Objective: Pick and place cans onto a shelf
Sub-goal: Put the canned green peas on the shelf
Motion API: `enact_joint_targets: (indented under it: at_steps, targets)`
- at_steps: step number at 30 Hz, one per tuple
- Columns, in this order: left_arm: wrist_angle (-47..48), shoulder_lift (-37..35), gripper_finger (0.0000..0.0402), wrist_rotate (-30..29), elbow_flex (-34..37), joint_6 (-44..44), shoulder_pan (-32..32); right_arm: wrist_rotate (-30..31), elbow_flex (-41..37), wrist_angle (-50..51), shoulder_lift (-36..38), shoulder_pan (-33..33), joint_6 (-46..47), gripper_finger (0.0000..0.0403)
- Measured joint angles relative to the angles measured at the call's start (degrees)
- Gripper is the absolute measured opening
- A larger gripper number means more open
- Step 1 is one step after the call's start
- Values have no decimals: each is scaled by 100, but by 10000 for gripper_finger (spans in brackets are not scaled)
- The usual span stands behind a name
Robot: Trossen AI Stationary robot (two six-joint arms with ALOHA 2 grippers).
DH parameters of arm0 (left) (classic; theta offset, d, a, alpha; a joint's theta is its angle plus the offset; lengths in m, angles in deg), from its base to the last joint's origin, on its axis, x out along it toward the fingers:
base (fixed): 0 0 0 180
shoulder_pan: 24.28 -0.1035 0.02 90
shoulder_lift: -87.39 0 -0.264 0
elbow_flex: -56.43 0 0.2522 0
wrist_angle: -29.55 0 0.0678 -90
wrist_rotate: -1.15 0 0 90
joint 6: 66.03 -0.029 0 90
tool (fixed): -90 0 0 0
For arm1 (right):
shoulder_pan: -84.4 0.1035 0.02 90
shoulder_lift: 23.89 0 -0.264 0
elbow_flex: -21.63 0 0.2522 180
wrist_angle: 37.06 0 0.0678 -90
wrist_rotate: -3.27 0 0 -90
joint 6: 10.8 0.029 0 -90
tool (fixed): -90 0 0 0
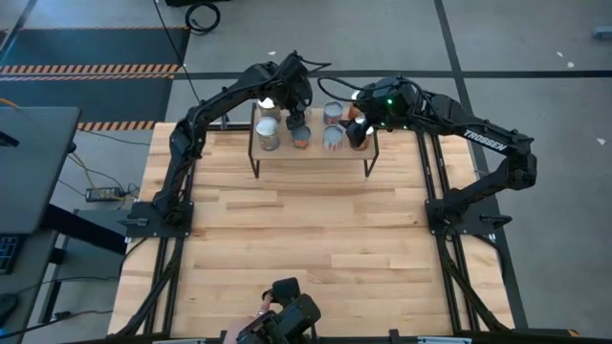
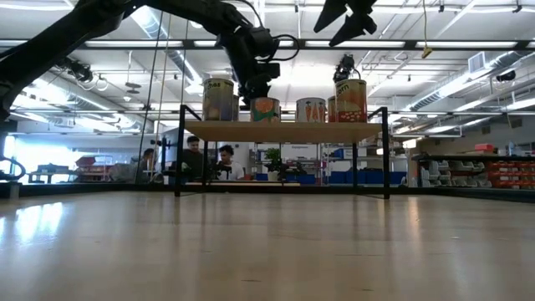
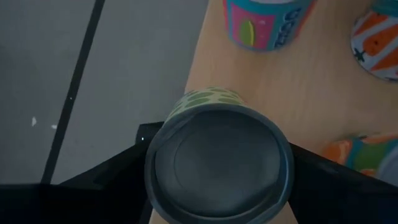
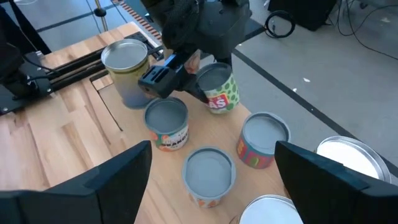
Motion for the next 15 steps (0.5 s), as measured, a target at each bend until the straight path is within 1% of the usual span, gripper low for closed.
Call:
enact_joint_targets:
  at_steps: [7,12,15]
  targets:
    - [-140,0,313,-68,0,-99,4,-76,0,0,0,-111,0,347]
    - [-113,0,289,-63,0,-90,4,-146,0,2,2,-113,0,347]
    - [-113,0,299,-59,0,-76,4,-185,0,2,2,-113,0,347]
